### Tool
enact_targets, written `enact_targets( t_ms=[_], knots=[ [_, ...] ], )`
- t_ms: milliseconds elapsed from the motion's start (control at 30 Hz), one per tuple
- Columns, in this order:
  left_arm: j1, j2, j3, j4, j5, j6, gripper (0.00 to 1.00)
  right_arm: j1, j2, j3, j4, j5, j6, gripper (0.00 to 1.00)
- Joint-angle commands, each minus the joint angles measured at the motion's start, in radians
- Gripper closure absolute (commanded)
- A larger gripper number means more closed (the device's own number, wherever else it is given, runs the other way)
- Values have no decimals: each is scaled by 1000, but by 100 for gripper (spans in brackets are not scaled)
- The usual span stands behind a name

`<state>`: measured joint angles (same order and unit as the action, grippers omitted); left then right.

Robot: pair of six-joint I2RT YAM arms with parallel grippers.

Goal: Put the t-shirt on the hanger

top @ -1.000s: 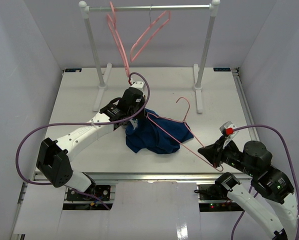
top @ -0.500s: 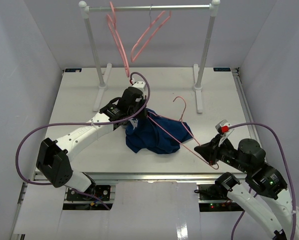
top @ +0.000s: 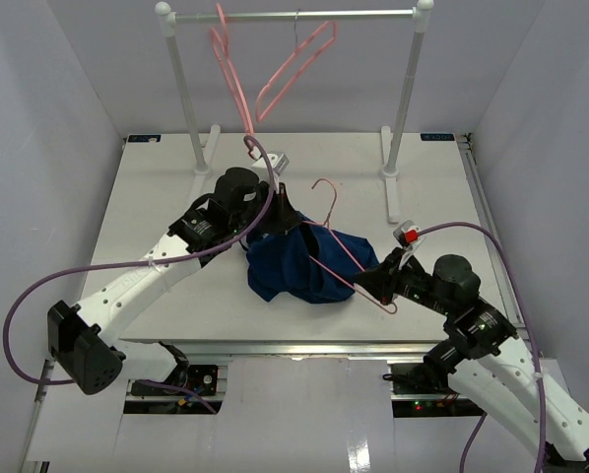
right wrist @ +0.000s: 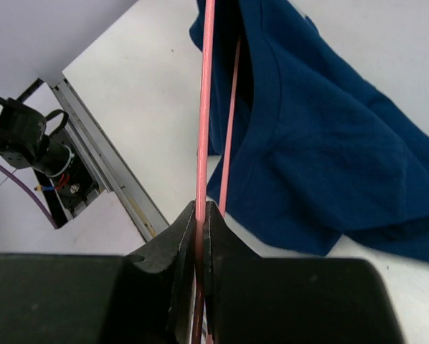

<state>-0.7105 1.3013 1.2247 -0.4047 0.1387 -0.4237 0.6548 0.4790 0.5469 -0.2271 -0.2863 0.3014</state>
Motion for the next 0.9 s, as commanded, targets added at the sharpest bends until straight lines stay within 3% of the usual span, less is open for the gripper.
enact_targets(
  t_ms=[0,333,400,467,500,533,767,867],
  knots=[
    [2,-107,41,53,196,-35,100,2,16,-91,434,-58,40,92],
    [2,-158,39,79,431,-10,99,11,44,-267,914,-87,58,92],
    [2,-179,53,23,467,41,66,11,20,-282,938,-76,45,92],
    [3,-198,97,-55,440,100,22,11,-1,-293,938,-70,28,92],
    [2,-204,119,-118,396,131,10,11,-20,-302,940,-72,25,92],
    [2,-208,141,-161,354,168,5,10,-35,-312,950,-74,26,92],
    [2,-212,291,-325,108,293,5,11,-132,-395,1015,-68,41,92],
    [2,-210,294,-401,-81,274,10,10,-197,-397,955,-47,21,92]
  ],
)
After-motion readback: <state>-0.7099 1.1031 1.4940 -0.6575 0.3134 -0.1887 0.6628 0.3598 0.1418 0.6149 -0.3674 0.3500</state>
